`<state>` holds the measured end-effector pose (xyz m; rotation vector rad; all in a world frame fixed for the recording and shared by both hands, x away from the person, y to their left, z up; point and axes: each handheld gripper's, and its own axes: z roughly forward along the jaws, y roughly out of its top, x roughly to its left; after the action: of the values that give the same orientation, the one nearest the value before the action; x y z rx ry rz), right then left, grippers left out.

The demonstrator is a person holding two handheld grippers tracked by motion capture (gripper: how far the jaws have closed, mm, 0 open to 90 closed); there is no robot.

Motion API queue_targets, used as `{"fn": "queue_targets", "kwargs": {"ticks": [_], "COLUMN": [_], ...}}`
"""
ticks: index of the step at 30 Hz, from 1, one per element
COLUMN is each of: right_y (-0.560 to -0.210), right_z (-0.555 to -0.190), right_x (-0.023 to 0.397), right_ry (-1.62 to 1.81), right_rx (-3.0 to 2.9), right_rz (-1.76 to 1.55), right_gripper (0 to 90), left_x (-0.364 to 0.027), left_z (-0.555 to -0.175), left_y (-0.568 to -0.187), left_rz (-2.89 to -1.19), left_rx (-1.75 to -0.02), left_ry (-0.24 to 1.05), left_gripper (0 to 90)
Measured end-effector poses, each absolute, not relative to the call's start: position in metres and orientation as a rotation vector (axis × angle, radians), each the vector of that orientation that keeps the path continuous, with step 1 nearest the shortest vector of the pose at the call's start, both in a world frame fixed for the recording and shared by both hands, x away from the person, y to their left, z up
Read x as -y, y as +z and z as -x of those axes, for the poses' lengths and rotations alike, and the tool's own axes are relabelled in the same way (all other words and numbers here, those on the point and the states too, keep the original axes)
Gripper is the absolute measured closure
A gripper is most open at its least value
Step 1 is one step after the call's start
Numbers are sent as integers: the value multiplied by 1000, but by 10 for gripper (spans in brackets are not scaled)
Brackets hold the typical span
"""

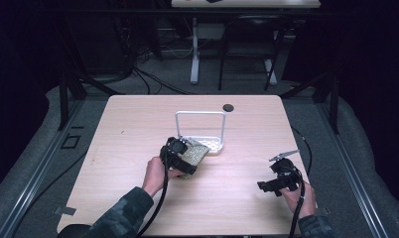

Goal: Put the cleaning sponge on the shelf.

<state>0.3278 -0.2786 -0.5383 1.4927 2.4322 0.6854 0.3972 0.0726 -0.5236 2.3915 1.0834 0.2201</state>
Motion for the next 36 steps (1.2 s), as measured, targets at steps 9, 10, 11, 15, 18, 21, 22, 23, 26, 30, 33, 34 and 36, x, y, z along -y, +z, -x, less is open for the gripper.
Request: {"fn": "queue_targets", "kwargs": {"ticks": [9,10,11,15,18,21,22,23,26,30,33,34,36], "right_y": [-538,-539,-539,-540,-539,-540,-540,-540,-540,-540,-540,-540,-540], "right_z": [-328,-328,-328,-328,-329,-329,-329,-329,-329,-329,-329,-329,-329], "right_x": [280,279,279,279,279,279,279,278,278,278,278,278,278], "right_ry": [678,681,681,684,685,685,687,688,688,685,687,690,692], "right_rx": [-2443,-2437,-2437,-2439,-2442,-2439,-2440,-2440,-2441,-2444,-2447,-2445,-2445], "right_rz": [-1506,-1502,-1502,-1492,-1494,-1493,-1492,-1492,-1492,-1492,-1493,-1493,-1491], "right_gripper": [91,91,91,91,91,91,91,91,91,91,91,91,91], "left_x": [-62,-60,-60,-54,-50,-47,-46,-45,-43,-40,-37,-35,-33], "left_z": [-408,-410,-410,-414,-418,-422,-423,-424,-429,-435,-437,-438,-439], "left_y": [-525,-526,-526,-527,-528,-529,-530,-530,-533,-536,-536,-536,-537], "left_rz": [-2366,-2362,-2362,-2362,-2356,-2349,-2347,-2343,-2328,-2331,-2329,-2321,-2312], "left_rx": [-1125,-1129,-1129,-1149,-1168,-1185,-1196,-1204,-1235,-1254,-1261,-1275,-1295], "left_ry": [246,253,253,284,308,321,319,324,323,323,348,352,365], "left_gripper": [93,93,93,93,93,93,93,93,93,93,93,93,93]}}
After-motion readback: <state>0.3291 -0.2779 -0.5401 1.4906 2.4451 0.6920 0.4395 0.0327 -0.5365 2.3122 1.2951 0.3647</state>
